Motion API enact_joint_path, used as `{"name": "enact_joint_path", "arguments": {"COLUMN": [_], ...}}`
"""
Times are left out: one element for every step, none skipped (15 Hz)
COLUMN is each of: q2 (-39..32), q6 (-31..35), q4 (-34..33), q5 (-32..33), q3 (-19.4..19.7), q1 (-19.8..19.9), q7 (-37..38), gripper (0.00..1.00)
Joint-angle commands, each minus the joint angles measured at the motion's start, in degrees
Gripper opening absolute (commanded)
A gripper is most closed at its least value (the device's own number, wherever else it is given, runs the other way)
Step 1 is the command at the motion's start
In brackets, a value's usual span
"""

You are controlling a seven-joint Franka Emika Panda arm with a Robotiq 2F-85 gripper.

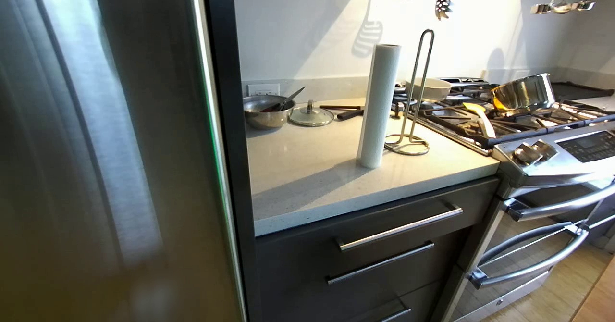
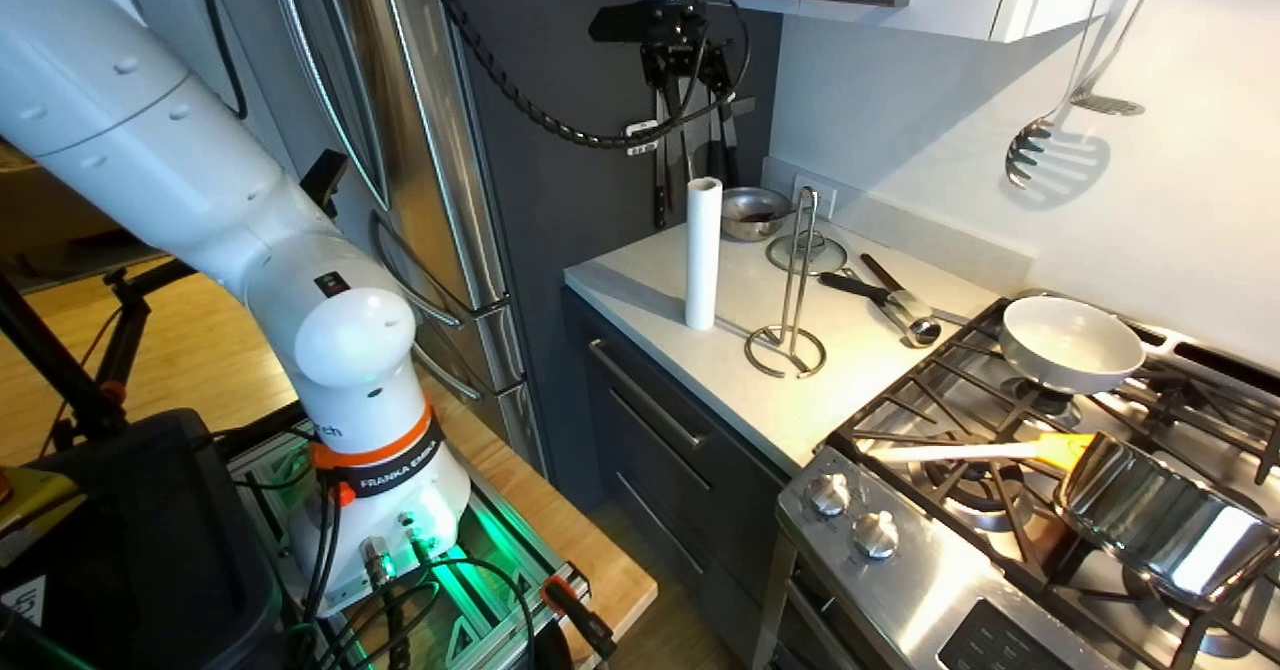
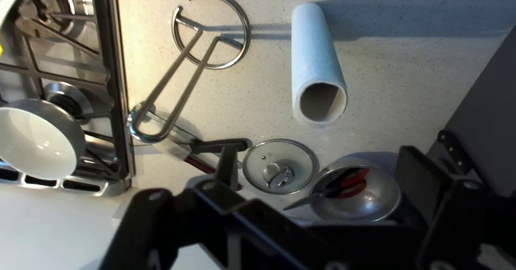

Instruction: Remove the paper towel from the stand and put it on the cupboard to the left

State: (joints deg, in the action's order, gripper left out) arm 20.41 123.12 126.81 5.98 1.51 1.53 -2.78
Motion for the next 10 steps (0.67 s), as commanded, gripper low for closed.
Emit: {"name": "enact_joint_path", "arguments": {"q2": [2.35,2.69,3.03,3.32,3.58,2.72,2.91,3.06,3.13,3.13], "q6": [-7.6,-8.84,-10.22,-10.77,-11.16,-9.16,-9.44,-9.62,-9.75,-9.79], "q4": [-2.31,-2.79,-3.57,-3.95,-4.35,-3.98,-4.28,-4.42,-4.47,-4.48], "q5": [3.22,3.76,4.05,4.24,4.33,3.26,3.37,3.42,3.46,3.49], "q3": [-1.37,-1.4,-1.37,-1.31,-1.25,-0.55,-0.55,-0.55,-0.57,-0.6], "q1": [3.25,3.79,4.22,4.56,4.86,3.78,4.1,4.27,4.32,4.33], "q7": [9.68,11.46,13.1,14.33,15.5,12.23,13.13,13.57,13.81,13.97], "gripper": [1.0,1.0,1.0,1.0,1.0,1.0,1.0,1.0,1.0,1.0]}}
